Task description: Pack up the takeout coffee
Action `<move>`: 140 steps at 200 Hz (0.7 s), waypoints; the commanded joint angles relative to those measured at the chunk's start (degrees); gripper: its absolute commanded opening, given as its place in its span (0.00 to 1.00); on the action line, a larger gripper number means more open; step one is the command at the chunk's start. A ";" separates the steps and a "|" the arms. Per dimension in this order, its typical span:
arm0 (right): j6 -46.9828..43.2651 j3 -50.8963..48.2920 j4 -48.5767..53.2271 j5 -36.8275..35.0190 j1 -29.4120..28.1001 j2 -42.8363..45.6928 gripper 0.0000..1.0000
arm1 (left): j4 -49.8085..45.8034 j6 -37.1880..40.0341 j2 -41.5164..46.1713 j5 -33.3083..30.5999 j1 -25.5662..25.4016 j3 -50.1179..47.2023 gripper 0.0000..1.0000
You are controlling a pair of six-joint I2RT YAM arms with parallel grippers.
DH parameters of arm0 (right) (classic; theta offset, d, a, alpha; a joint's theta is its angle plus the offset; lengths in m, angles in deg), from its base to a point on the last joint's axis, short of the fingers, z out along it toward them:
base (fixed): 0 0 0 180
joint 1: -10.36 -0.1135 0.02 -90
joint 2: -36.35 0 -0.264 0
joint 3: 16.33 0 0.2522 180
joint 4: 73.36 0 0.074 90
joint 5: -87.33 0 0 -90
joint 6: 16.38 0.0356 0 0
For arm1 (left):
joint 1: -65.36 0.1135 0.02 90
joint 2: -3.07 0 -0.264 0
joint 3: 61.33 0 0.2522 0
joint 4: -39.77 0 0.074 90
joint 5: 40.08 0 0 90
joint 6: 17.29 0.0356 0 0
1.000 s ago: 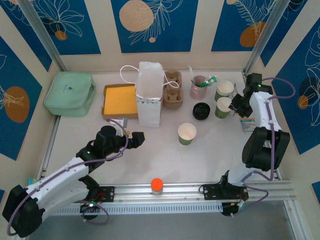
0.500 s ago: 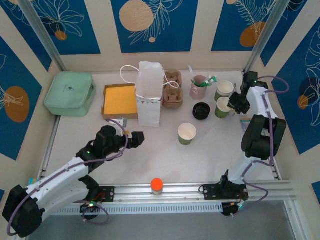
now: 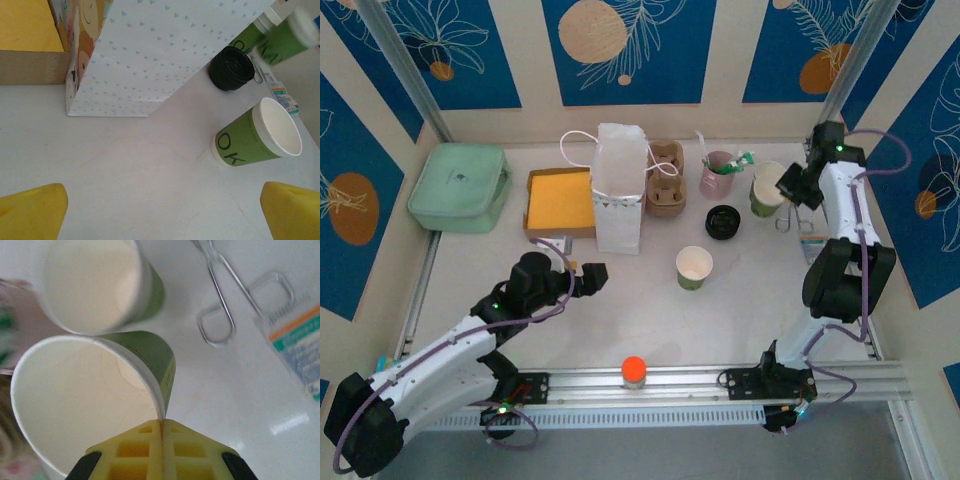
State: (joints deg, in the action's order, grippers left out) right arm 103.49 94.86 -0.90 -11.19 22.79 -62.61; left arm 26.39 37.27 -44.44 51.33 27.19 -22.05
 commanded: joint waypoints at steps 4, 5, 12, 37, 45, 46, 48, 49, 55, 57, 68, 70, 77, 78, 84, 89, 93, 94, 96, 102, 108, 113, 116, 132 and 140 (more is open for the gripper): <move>0.28 9.97 5.59 2.27 0.14 2.42 0.00 | 0.12 0.76 0.07 -0.54 -0.32 -0.43 0.99; 0.32 10.46 5.83 2.27 0.19 2.35 0.00 | 0.13 0.79 0.06 -0.54 -0.32 -0.45 0.99; 0.36 13.37 7.21 2.20 0.31 1.22 0.00 | 0.06 0.73 -0.04 -0.53 -0.34 -0.45 0.98; 0.72 23.59 10.55 2.29 0.93 -3.20 0.00 | -0.25 0.86 0.29 -0.62 -0.39 -0.47 0.99; 0.81 26.61 11.49 2.15 0.98 -4.83 0.00 | -0.65 0.89 0.54 -0.75 -0.39 -0.38 0.99; 0.81 26.99 11.64 2.17 1.00 -5.05 0.00 | -0.69 0.90 0.60 -0.77 -0.35 -0.38 0.99; 0.81 27.72 11.91 2.18 1.02 -5.51 0.00 | -0.77 0.94 0.65 -0.79 -0.37 -0.38 0.99; 0.81 28.12 11.98 2.14 1.02 -5.75 0.00 | -0.79 0.97 0.70 -0.79 -0.35 -0.38 0.99; 0.81 30.28 12.98 2.18 1.02 -7.14 0.00 | -1.04 0.96 0.91 -0.96 -0.35 -0.38 0.98; 0.81 30.94 13.30 2.18 1.07 -7.46 0.00 | -1.16 0.92 0.99 -0.97 -0.31 -0.38 0.98; 0.81 33.79 14.60 2.39 1.04 -9.85 0.00 | -1.57 1.03 1.43 -1.31 -0.31 -0.38 0.99; 0.81 34.28 14.74 2.43 1.03 -10.20 0.00 | -1.67 1.00 1.51 -1.32 -0.32 -0.43 0.98; 0.89 35.17 14.90 2.54 0.93 -11.07 0.00 | -2.00 1.06 1.71 -1.41 -0.29 -0.38 0.99; 0.89 35.23 14.93 2.54 0.93 -11.17 0.00 | -2.03 1.03 1.76 -1.41 -0.31 -0.38 0.99; 0.94 35.37 14.83 2.77 0.87 -11.89 0.00 | -2.13 1.07 1.97 -1.56 -0.30 -0.38 0.99; 1.02 35.35 14.74 2.80 0.80 -12.29 0.00 | -2.30 1.03 2.06 -1.65 -0.32 -0.38 0.99; 0.98 35.23 14.50 2.81 0.76 -12.46 0.00 | -2.37 1.02 2.13 -1.72 -0.32 -0.34 0.99; 0.98 35.21 14.47 2.80 0.72 -12.56 0.00 | -2.39 1.01 2.14 -1.74 -0.32 -0.32 0.98; 0.98 35.12 14.35 2.80 0.68 -12.68 0.00 | -2.40 1.01 2.15 -1.82 -0.32 -0.30 0.99; 0.98 34.92 13.98 2.86 0.60 -13.07 0.00 | -2.46 1.05 2.15 -1.91 -0.28 -0.34 0.99; 0.98 34.69 13.74 3.02 0.58 -13.50 0.00 | -2.55 0.99 2.15 -1.93 -0.30 -0.21 0.99; 1.00 34.61 13.73 3.00 0.58 -13.97 0.00 | -2.57 1.13 2.07 -1.94 -0.28 -0.14 0.98; 0.98 34.59 13.73 2.98 0.58 -14.17 0.00 | -2.53 1.12 2.02 -1.94 -0.31 -0.04 0.98; 0.81 34.12 13.48 3.06 0.58 -15.40 0.00 | -2.67 1.22 1.72 -2.02 -0.32 0.31 0.98; 0.72 33.44 13.03 3.23 0.58 -15.74 0.00 | -2.64 1.26 1.56 -2.00 -0.27 0.41 0.98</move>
State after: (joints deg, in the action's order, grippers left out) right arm 103.71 128.93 11.16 -9.92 23.51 -78.26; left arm 24.58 37.27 -43.06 50.63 27.19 -22.05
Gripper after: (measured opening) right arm 0.062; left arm 0.985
